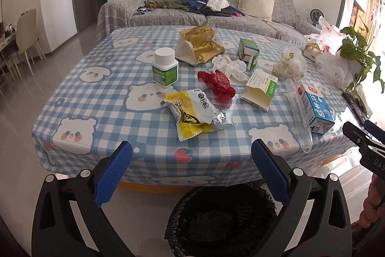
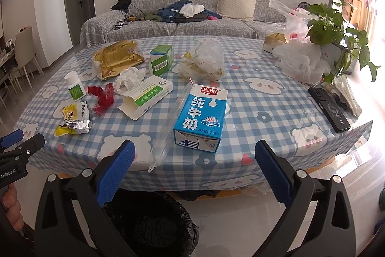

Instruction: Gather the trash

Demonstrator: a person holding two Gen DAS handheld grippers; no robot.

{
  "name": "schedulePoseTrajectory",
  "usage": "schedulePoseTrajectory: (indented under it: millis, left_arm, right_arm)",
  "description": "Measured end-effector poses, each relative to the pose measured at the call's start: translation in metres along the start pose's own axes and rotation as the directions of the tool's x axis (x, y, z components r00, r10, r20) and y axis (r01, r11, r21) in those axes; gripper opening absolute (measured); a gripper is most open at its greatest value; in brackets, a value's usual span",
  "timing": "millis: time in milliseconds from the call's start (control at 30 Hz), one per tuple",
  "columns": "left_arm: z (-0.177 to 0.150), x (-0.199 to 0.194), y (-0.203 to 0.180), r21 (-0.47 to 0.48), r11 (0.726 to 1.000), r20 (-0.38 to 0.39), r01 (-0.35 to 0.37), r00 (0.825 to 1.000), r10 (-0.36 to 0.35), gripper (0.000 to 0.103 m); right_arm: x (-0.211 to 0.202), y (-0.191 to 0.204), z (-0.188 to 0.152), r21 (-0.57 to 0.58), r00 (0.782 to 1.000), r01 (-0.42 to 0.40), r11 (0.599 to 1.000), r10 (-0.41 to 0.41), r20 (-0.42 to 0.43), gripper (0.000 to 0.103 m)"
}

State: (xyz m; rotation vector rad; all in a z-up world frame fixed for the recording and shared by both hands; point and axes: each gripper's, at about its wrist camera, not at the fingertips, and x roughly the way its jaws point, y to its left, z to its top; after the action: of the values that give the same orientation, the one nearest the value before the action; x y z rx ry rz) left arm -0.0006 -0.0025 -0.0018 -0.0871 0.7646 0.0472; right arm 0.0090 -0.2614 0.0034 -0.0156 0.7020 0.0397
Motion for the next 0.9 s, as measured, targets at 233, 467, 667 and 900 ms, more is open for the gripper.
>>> schedulePoseTrajectory:
  millis: [233, 467, 667, 900]
  left_arm:
    - [0.0009, -0.0032, -0.0014, 0.003, 1.0, 0.007, -0.002, 1.0, 0.002, 0.097]
    - [0.0025, -0.0076, -0.0031, 0.013, 1.0, 0.018, -0.01, 1.0, 0.009, 0.097]
    - [0.0033, -0.0097, -0.0032, 0.009, 1.0, 0.019, -0.009, 1.0, 0.009, 0.097]
    - [0.0034, -0.0095, -0.0024, 0.007, 1.0, 0.019, -0.008, 1.0, 0.008, 0.097]
  right_arm:
    - [0.001, -0.0005, -0.0019, 0.002, 1.0, -0.001, 1.0, 0.001, 0.001, 0.096]
    - [0.0028, 0.0009, -0.0016, 0.006, 1.0, -0.001, 1.0, 0.001, 0.0, 0.096]
    - [0.0022, -0.0002, -0.0013, 0.006, 1.0, -0.003, 1.0, 0.003, 0.0, 0.096]
    - [0.0023, -0.0008, -0.0011, 0.008, 1.0, -0.004, 1.0, 0.004, -0.001, 0.096]
